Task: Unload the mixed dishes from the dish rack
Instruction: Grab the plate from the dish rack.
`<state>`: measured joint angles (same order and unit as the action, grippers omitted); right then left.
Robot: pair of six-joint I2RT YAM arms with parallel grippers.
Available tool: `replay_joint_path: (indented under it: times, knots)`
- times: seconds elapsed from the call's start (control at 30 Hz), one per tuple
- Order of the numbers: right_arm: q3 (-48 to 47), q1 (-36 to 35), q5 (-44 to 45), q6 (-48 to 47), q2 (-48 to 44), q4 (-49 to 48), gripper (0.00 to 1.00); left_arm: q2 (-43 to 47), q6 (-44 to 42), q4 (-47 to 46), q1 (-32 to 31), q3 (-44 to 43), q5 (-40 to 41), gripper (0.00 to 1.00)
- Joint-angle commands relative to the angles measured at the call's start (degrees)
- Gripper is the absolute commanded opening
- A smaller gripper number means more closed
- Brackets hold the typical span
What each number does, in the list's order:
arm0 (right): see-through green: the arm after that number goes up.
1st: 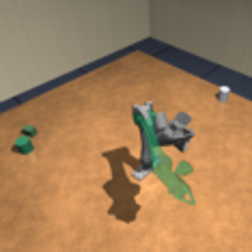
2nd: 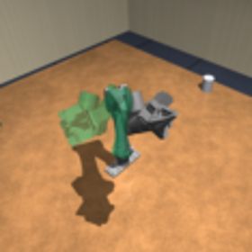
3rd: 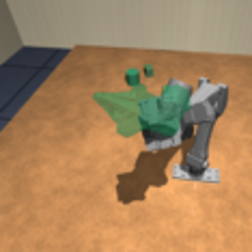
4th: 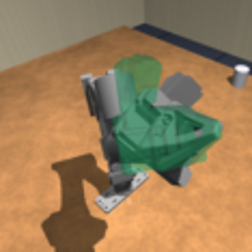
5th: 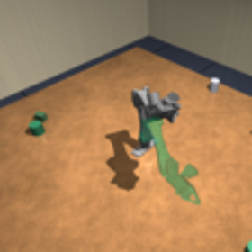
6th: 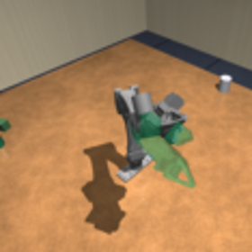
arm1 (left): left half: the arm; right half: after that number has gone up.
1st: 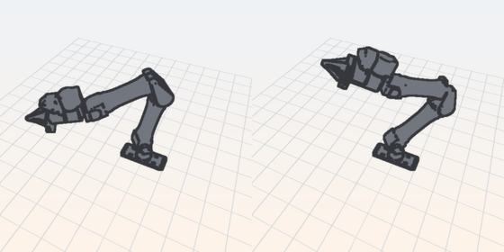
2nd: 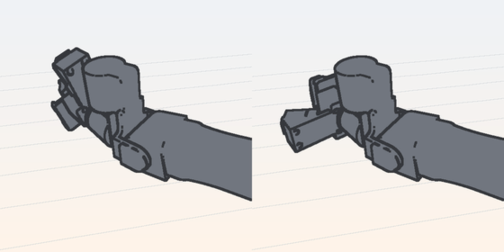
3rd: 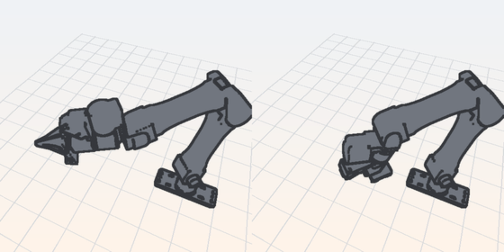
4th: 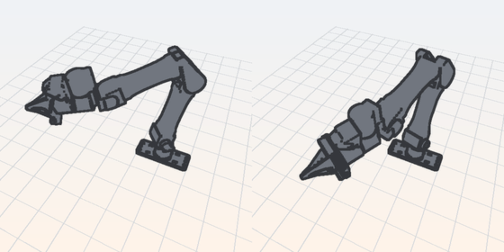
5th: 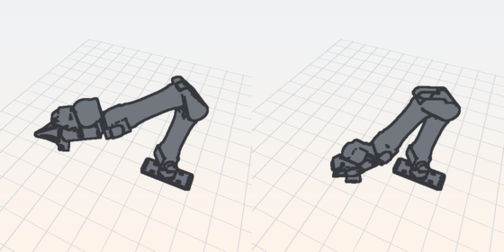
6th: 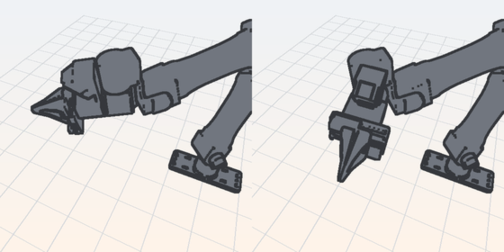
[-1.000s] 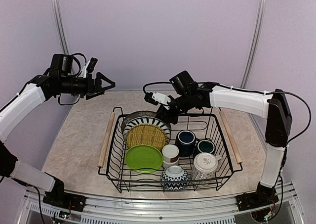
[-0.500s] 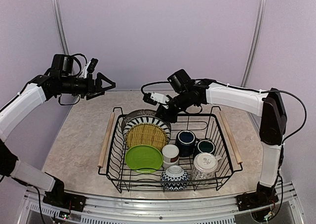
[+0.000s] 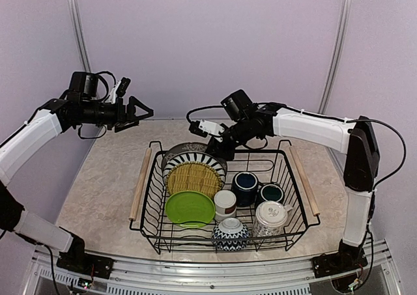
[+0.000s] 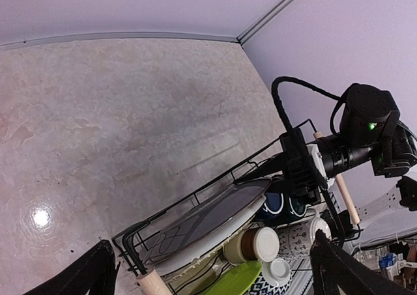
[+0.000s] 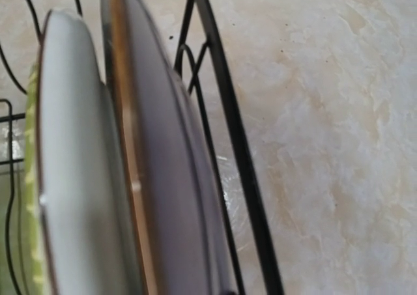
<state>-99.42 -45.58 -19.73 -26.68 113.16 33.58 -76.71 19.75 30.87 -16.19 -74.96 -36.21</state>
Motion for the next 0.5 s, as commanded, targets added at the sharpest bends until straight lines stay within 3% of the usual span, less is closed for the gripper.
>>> replay_joint_path:
  times: [0.0, 0.47]
  knots:
    - [2.61, -1.66, 2.53, 0.88, -6.4, -3.03, 0.0, -0.04, 0.29, -0.38, -0.34, -0.58, 0.02, 0.99]
    - [10.52, -2.58, 6.08, 4.25, -15.13, -14.15, 0.0, 0.58, 0.55, -0.29, -0.45, -0.63, 0.38, 0.99]
